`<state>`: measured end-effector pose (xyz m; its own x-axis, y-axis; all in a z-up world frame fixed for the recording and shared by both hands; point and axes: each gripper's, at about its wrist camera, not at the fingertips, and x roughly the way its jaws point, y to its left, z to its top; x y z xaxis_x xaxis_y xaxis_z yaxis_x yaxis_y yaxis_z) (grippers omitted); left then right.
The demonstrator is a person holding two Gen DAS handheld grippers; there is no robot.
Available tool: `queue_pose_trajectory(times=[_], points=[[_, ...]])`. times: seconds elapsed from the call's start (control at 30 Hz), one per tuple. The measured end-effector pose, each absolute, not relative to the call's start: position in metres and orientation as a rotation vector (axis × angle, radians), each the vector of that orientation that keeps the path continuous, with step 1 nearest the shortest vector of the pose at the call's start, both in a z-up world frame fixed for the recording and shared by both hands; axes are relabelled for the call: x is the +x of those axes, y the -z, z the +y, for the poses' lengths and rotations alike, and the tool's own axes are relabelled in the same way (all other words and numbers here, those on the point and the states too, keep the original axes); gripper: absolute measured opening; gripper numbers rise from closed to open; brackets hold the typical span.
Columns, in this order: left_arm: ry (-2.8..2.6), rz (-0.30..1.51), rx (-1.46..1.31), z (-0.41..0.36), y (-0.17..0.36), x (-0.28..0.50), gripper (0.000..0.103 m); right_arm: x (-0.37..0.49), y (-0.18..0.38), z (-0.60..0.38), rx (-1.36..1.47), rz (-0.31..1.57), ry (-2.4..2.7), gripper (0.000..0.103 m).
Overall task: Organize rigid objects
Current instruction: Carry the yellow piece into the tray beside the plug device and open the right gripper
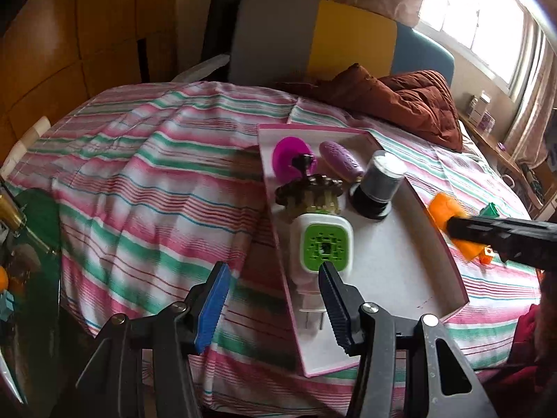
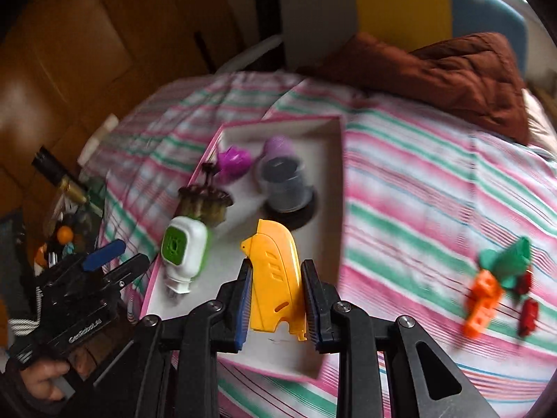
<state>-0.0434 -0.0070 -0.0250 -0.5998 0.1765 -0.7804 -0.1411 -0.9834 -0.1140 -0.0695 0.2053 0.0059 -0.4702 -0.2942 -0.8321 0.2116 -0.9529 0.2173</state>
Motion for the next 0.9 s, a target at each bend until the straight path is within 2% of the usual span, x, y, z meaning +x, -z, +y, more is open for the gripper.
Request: queue_pose_trajectory(times=[0.23,0.47,0.5,0.57,0.7,0.77,0.9], points=[[-2.667,-0.081,-1.323,-0.015,0.029,-0.045,0.054,-0.108,0.033,0.161,1.531,-0.086,2.386,0.027],[-2.669,-0.071,-1.332,-0.016,0.032,-0.047,0.054,-0.135,0.049,0.148,1.545,-0.108,2.404,0.028],[-2.669,-0.069,-1.334,-0.015,0.032,-0.047,0.054,-0.135,0.051,0.146,1.548,-0.099,2.4,0.029],[-2.667,-0.069,-1.336,-0.015,0.032,-0.047,0.054,-0.132,0.049,0.147,1.529,-0.091,2.403,0.04],[-2.67,-0.061,-1.325,-0.014,0.03,-0.046,0.054,-0.122,0.041,0.151,1.48,-0.078,2.423,0.042],[-2.674,-0.06,-1.318,-0.014,0.029,-0.044,0.054,-0.117,0.035,0.152,1.451,-0.063,2.441,0.049],[-2.676,-0.051,-1.311,-0.012,0.027,-0.042,0.054,-0.104,0.022,0.156,1.383,-0.041,2.475,0.05]])
